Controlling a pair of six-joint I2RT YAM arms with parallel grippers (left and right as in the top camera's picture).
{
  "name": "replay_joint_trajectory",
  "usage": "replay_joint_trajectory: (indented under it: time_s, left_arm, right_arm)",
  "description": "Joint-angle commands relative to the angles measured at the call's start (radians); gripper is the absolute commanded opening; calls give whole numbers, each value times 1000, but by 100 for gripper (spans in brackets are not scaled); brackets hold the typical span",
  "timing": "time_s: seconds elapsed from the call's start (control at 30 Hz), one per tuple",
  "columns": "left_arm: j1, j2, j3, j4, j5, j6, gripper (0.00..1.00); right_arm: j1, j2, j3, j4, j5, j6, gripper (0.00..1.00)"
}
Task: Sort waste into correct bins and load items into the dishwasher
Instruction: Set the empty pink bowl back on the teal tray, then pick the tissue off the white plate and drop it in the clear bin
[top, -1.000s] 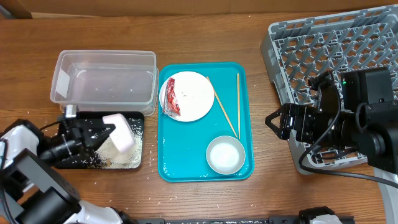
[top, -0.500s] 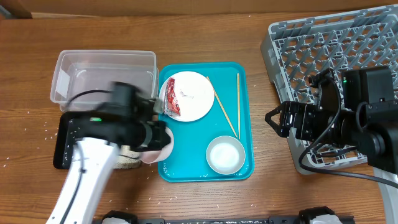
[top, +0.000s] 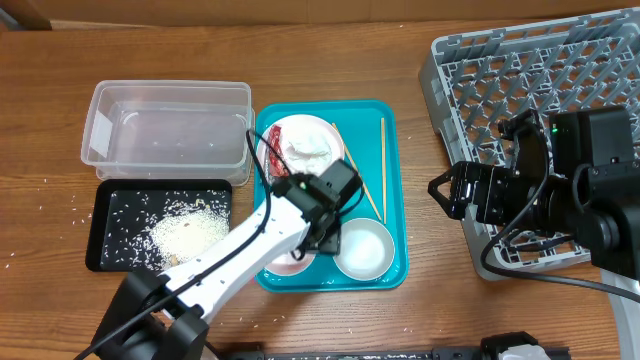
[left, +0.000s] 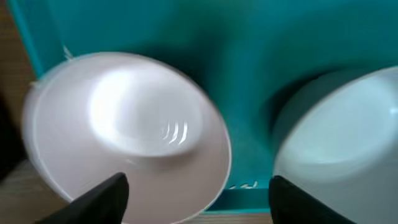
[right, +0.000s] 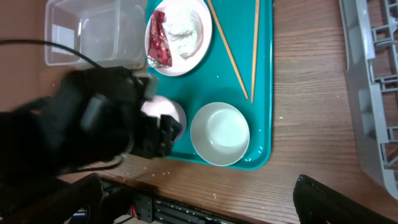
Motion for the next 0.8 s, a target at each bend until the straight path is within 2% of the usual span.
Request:
replay_joint_trajectory:
  time_s: [0.0, 0.07, 0.13, 0.3, 0.4, 0.5, 0.6, 0.63, 0.7, 0.73, 0.77]
  left_arm:
    - [40, -19, 180, 17, -150, 75, 86]
    - [74, -14, 187, 119, -191, 146, 85]
    - [109, 16, 187, 204, -192, 163, 84]
    - [190, 195, 188, 389, -186, 211, 86]
    - [212, 273, 188, 477, -99, 271, 86]
    - [213, 327, 188, 535, -84, 293, 83]
    - [213, 372, 188, 564, -82, 293, 68]
    - [212, 396, 188, 563, -73, 293, 56]
    - [212, 425, 188, 558, -43, 293, 41]
    - [212, 438, 188, 551, -21, 293, 31]
    - [212, 443, 188, 537, -5, 293, 16]
  right_arm:
    - [5, -8, 10, 5, 6, -1, 100]
    - [5, -8, 10, 5, 5, -1, 100]
    - [5, -8, 10, 5, 5, -1, 100]
    - [5, -8, 10, 5, 5, -1, 100]
    - [5, -8, 10, 5, 5, -1, 100]
    - [5, -8, 10, 5, 5, -1, 100]
    - [5, -8, 10, 5, 5, -1, 100]
    - [5, -8, 10, 5, 5, -1, 100]
    - [5, -8, 10, 5, 5, 0, 100]
    - [5, -8, 10, 5, 5, 0, 100]
    - [5, -8, 10, 5, 5, -1, 100]
